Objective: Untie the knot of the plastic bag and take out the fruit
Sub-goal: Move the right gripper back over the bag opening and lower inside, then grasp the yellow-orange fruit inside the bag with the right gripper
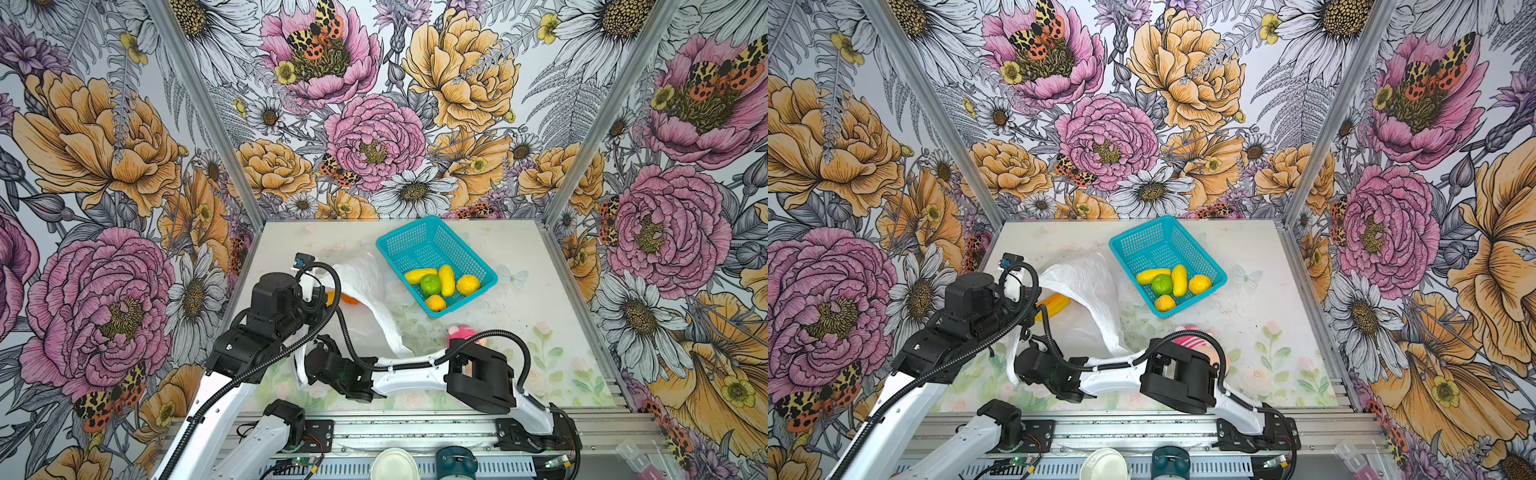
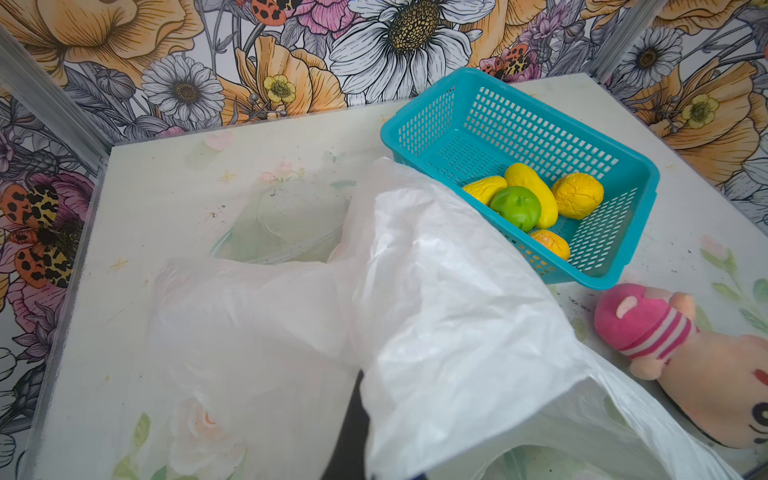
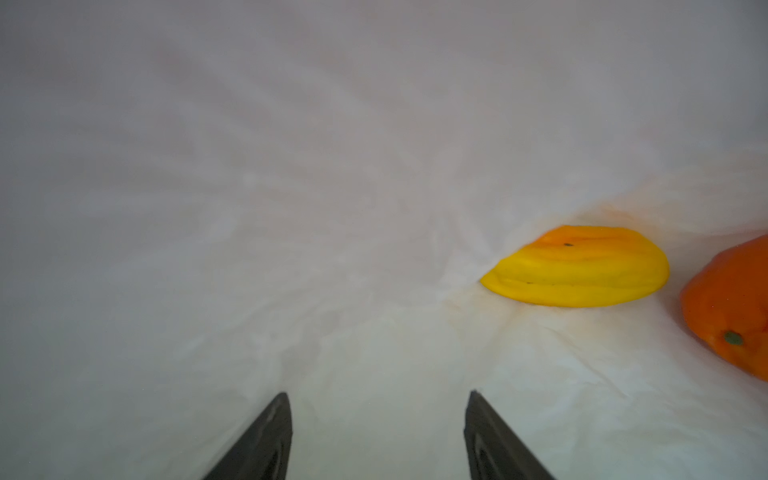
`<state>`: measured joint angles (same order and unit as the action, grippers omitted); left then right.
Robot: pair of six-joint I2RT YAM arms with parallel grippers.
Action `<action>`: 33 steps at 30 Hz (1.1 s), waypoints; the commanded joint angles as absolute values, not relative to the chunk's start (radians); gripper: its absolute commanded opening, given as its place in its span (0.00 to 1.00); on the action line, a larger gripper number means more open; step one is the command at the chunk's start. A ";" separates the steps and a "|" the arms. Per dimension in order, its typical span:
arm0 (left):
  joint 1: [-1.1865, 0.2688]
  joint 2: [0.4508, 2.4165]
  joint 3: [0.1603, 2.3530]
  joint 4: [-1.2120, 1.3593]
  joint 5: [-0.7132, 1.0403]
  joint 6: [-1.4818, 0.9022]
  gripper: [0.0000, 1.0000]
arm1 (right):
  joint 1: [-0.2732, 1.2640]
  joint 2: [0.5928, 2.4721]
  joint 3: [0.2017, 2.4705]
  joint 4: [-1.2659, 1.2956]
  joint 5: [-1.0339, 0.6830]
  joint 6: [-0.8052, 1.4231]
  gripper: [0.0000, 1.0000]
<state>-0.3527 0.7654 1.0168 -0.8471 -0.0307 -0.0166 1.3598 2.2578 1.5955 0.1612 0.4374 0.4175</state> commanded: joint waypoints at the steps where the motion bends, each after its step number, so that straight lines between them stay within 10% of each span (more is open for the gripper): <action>1: -0.366 0.762 1.014 -0.814 -0.012 -0.004 0.00 | 1.332 2.249 1.585 0.125 0.486 0.389 0.67; 33: -0.406 0.775 1.012 -0.799 0.077 -0.005 0.00 | 1.152 2.437 1.812 0.067 0.440 0.946 0.92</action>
